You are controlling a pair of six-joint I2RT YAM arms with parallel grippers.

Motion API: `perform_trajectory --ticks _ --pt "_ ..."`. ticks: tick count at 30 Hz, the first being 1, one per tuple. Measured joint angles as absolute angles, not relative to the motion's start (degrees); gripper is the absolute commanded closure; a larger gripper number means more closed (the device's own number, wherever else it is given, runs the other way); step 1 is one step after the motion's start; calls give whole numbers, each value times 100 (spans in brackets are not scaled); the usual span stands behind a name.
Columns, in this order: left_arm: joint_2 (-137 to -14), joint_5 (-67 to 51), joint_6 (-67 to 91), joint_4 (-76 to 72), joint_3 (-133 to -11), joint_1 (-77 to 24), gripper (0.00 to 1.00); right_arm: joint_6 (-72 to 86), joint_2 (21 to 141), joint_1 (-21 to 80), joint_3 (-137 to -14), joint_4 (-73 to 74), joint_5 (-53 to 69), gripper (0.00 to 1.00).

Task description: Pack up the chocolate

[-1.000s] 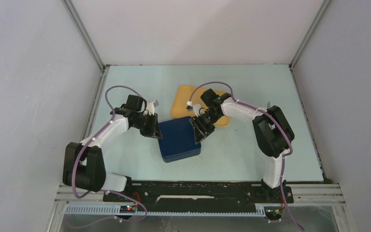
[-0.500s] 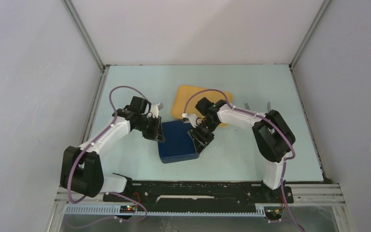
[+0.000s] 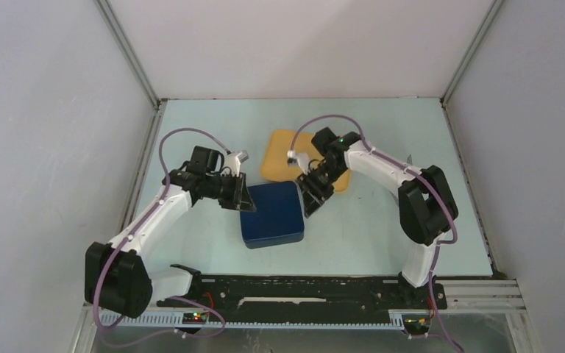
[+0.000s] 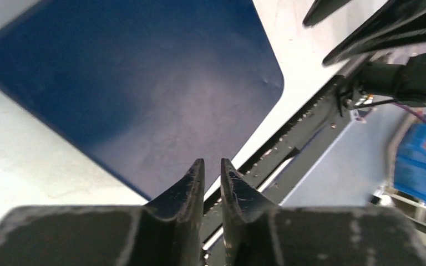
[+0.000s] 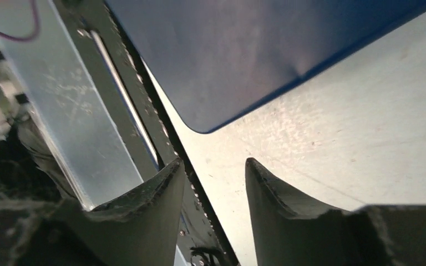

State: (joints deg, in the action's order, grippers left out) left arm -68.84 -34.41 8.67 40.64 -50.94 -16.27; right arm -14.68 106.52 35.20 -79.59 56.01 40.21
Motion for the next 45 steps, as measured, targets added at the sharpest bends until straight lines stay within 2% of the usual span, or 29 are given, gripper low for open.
perform_trajectory --ticks 4,9,13,15,23,27,31,35,41,45 --pt "-7164 -3966 1063 3813 -4886 -1627 99 -1555 10827 3170 -8860 5806 4674 59" --pt "-7238 -4174 1706 3411 -4032 -1625 100 -1612 11583 3129 -9642 5819 5507 62" --pt "-6945 -4654 2718 2805 -3175 -1529 100 -1592 12685 3354 -10007 5811 5959 64" --pt "-6958 -4720 3081 2641 -3024 -1490 100 -1343 13163 3409 -10114 5953 6573 66" --pt "-8385 -5393 3664 2344 -3378 -849 100 -495 13708 3288 -10331 5953 7397 66" --pt "-8403 -5581 3601 2314 -3420 -742 100 -497 13640 3260 -10232 5854 7424 63" --pt "-7891 -5052 3350 2362 -3474 -742 73 -757 13262 3277 -9931 5706 7161 57" --pt "-7341 -4248 2770 2600 -3962 -683 59 -1022 12543 3295 -9507 5498 6624 54" --pt "-6394 -3385 1977 1806 -4449 -353 60 -1402 11391 3520 -9347 5280 6075 57" --pt "-6663 -3321 2027 1404 -4442 -14 63 -1516 11100 3933 -9347 5039 5957 60"
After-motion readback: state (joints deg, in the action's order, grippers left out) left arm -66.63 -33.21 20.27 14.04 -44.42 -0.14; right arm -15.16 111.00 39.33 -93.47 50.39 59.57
